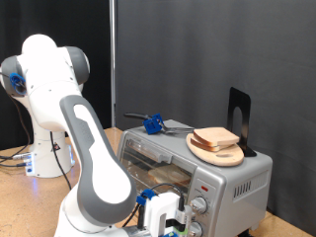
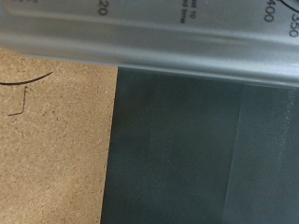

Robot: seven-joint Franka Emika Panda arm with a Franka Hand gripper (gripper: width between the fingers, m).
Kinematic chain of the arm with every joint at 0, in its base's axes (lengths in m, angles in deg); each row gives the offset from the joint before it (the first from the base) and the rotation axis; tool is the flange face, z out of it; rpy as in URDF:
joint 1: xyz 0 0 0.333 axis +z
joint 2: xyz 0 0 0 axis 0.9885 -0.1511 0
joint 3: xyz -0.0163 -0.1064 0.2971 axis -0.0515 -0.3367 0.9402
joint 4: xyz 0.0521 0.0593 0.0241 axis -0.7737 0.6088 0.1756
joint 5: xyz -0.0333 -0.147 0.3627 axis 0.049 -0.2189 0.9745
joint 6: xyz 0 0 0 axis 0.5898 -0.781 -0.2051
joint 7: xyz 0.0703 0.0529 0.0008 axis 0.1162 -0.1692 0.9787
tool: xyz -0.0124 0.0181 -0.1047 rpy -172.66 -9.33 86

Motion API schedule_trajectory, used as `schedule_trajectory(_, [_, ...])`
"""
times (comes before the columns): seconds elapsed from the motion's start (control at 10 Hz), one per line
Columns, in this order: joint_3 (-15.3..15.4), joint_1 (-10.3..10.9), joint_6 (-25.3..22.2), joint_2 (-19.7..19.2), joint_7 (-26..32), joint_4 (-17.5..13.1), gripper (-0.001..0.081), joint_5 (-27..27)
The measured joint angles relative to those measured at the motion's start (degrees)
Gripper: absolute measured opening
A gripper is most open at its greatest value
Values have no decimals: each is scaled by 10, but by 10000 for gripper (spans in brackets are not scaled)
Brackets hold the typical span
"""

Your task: Make a piece of toast with the oven

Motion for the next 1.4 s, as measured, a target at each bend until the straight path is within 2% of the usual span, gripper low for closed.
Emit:
schedule_trajectory(0.8, [7,3,1,1,-2,2,808,0])
schedule_trajectory(0.9, [7,4,0,1,-3,3,781,0])
schedule_trajectory(1.0, [7,5,0,2,-3,7,602,0])
schedule_trajectory(1.1, [7,6,0,2,-3,9,602,0])
schedule_trajectory(1.2, [8,6,1,2,-3,11,402,0])
schedule_trajectory(1.3, [8,6,1,2,-3,12,402,0])
schedule_trajectory(1.4, [8,6,2,2,-3,13,266,0])
